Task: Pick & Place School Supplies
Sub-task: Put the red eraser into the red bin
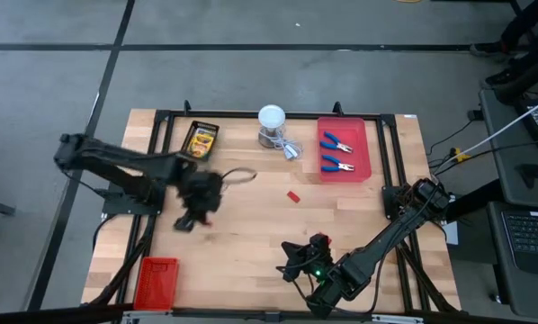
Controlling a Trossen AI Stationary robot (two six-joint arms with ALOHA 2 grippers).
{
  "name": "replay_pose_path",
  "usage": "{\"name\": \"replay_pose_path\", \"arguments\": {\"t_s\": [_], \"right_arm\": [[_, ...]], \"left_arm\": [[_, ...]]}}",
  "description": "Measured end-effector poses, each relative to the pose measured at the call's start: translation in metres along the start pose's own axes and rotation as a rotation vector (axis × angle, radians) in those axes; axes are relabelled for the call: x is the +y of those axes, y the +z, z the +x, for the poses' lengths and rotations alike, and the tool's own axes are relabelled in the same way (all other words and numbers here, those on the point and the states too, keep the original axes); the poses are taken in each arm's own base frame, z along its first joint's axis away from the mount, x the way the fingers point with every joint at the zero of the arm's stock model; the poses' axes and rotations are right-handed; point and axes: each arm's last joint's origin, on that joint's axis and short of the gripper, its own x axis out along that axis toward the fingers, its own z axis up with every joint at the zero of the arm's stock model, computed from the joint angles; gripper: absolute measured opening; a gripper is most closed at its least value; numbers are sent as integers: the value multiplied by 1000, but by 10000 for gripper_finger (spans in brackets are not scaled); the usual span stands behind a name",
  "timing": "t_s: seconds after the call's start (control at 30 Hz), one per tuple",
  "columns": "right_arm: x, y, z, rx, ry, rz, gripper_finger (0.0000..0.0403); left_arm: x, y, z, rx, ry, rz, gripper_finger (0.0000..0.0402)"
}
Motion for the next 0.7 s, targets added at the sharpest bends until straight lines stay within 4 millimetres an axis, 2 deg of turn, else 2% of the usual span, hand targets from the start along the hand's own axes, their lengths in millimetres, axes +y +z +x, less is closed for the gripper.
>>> {"name": "replay_pose_path", "arguments": {"t_s": [0.1,0.23,0.43,0.7], "right_arm": [[0,0,0,-11,3,-22,43],[0,0,0,-10,5,-35,43],[1,0,0,-9,9,-27,43],[4,-1,0,-6,21,-12,43]], "left_arm": [[-39,-17,-4,-20,-14,-24,16],[-77,-43,-1,-9,-21,-53,16],[-115,-75,25,19,-53,-97,16],[-153,-102,65,16,-95,-158,16]]}}
